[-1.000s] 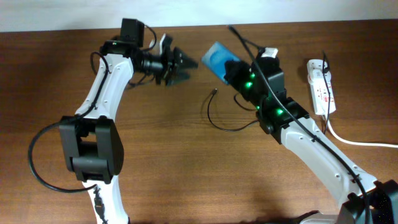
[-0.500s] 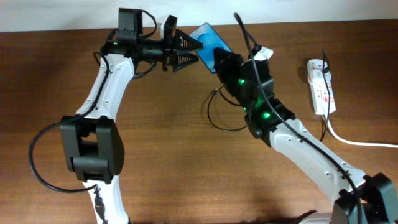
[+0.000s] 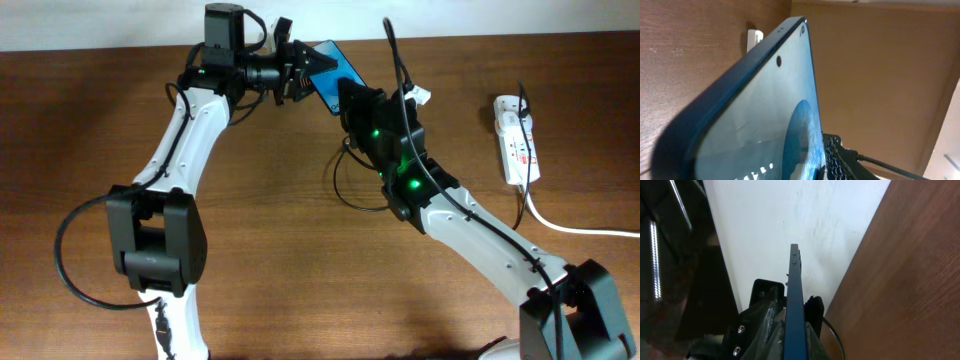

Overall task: Plug charger to phone and switch on socket
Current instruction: 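Hold the phone upright in the left gripper and release with the right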

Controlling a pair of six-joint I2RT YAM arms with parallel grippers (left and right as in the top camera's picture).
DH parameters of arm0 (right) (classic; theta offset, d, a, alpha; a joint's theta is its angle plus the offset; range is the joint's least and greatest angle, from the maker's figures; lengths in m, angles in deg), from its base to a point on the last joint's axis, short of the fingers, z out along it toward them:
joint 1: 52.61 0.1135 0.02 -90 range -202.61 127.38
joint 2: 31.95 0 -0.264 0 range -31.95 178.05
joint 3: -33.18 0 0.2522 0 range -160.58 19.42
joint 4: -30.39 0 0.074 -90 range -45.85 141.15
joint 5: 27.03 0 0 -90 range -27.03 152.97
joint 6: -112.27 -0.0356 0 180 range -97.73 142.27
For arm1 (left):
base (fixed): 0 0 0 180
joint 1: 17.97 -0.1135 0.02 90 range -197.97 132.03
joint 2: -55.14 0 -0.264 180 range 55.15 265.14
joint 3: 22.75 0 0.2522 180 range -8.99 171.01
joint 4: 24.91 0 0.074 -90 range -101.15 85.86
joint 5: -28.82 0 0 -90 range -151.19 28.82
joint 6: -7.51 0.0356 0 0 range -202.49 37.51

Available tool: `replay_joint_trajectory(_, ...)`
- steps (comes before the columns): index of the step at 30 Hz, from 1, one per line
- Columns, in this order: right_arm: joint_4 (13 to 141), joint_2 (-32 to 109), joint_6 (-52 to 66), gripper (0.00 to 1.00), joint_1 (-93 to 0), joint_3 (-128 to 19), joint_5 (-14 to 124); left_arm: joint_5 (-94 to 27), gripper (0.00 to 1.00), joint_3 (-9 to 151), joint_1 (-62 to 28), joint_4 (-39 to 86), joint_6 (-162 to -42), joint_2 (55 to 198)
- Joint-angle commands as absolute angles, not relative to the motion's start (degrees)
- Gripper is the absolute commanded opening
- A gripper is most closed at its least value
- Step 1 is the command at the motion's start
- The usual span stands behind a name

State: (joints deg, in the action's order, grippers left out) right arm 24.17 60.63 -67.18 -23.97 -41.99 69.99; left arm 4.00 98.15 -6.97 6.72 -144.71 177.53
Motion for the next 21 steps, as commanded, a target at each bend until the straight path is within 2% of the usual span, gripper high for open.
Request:
replay_joint_trajectory(1, 24.84, 61.46, -70.02, 0.04, -22.57, -42.76, 67.7, 1.27, 0.35, 98.84, -5.96, -3.33, -152.4, 177.27)
replay_joint_trajectory(5, 24.6, 61.57, -71.29, 0.04, -22.57, -42.76, 67.44, 0.44, 0.34, 98.84, -4.28, -12.25, -156.71, 177.27)
replay_joint_trajectory(8, 24.56, 61.57, -71.24, 0.04, -22.57, -42.76, 65.45, 0.59, 0.33, 98.84, -3.97, -11.94, -156.97, 177.27)
replay_joint_trajectory(11, 23.18, 61.57, -71.26, 0.04, -22.57, -42.76, 63.0, 0.81, 0.24, 98.84, -3.97, -11.99, -158.39, 177.27)
replay_joint_trajectory(16, 22.24, 61.57, -71.24, 0.04, -22.57, -42.76, 60.62, 0.9, 0.17, 98.84, -3.97, -12.01, -159.26, 177.27)
replay_joint_trajectory(21, 22.2, 61.57, -71.24, 0.04, -22.11, -42.76, 59.06, 0.92, 0.18, 98.84, -3.75, -12.01, -159.26, 177.27)
